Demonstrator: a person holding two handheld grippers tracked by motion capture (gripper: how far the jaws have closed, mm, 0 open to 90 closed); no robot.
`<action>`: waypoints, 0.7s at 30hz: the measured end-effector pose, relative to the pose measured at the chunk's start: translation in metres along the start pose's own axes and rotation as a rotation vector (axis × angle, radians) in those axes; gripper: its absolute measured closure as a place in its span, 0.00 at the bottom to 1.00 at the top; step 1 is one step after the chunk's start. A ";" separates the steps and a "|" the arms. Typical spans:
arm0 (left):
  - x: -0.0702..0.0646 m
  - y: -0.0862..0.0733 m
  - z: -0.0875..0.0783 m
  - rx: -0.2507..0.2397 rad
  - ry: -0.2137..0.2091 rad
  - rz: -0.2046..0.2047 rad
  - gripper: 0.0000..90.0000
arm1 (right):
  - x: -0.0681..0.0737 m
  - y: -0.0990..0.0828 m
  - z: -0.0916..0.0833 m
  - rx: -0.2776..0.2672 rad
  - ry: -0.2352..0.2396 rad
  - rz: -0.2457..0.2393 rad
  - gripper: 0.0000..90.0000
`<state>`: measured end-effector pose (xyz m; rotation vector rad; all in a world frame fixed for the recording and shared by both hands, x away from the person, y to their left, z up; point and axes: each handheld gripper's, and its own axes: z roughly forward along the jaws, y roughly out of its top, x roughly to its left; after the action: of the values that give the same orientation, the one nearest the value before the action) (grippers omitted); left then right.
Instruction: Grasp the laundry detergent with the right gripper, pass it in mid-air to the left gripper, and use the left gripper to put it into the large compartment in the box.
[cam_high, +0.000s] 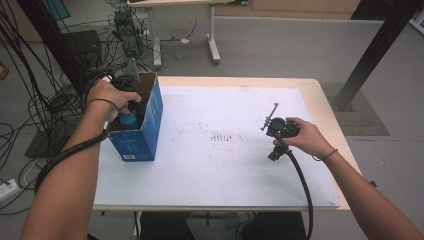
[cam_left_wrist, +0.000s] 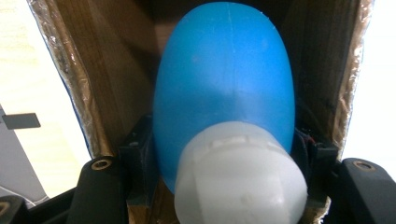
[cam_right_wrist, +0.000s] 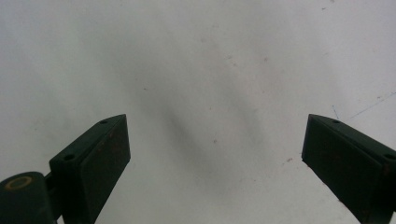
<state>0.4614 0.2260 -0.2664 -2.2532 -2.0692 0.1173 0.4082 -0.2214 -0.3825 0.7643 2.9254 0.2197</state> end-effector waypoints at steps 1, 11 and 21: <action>0.000 0.000 0.000 0.001 0.000 0.000 0.42 | 0.000 0.000 0.000 0.002 0.002 0.001 0.08; 0.001 -0.001 0.000 0.001 -0.004 -0.001 0.42 | 0.000 0.000 0.000 0.002 0.000 0.000 0.08; 0.002 -0.001 0.000 0.002 -0.012 0.000 0.42 | 0.000 0.000 0.001 0.000 0.008 0.003 0.08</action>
<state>0.4609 0.2284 -0.2661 -2.2569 -2.0736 0.1328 0.4083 -0.2207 -0.3837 0.7695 2.9323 0.2236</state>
